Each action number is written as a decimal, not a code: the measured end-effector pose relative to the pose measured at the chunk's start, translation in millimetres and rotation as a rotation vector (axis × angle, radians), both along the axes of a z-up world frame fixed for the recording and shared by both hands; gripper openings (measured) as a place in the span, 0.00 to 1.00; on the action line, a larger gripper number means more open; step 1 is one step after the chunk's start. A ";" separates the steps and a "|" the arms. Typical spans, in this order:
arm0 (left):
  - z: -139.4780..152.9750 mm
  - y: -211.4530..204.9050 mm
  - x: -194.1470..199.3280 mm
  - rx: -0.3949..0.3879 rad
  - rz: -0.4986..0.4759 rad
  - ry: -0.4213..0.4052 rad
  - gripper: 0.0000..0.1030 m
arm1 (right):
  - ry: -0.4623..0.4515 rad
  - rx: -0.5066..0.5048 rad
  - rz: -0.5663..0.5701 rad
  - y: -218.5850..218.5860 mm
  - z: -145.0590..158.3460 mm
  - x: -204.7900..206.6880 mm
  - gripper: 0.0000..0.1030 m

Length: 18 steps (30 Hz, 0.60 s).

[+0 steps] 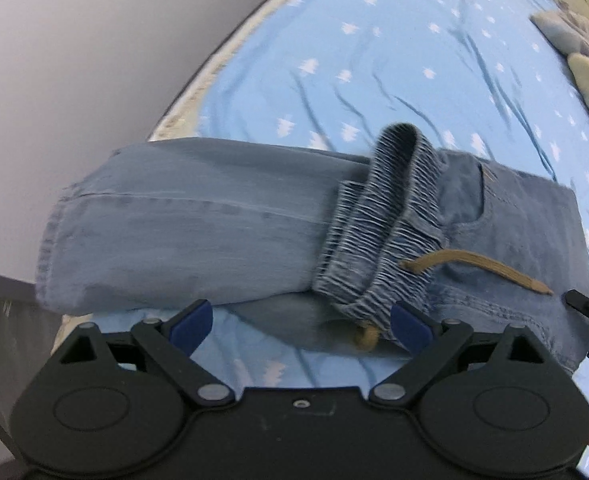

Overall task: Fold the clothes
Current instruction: 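Grasp the folded jeans edge with the right gripper, then lift the folded jeans with the right gripper while the left gripper grasps the other end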

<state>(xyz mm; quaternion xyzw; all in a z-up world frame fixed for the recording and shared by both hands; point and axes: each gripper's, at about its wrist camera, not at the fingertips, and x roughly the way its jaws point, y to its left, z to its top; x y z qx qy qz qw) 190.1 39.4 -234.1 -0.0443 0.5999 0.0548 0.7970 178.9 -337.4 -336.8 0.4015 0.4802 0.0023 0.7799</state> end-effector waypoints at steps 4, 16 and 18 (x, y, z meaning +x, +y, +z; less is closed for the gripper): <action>8.5 20.6 -1.7 -0.014 0.058 -0.012 0.93 | 0.007 -0.085 0.036 23.4 8.7 12.9 0.25; 23.4 82.5 12.3 -0.139 0.033 -0.077 0.93 | -0.215 -0.422 0.113 138.6 124.6 6.1 0.15; 25.4 100.1 14.4 -0.177 0.017 -0.095 0.93 | -0.256 -0.481 0.133 165.4 146.2 3.6 0.15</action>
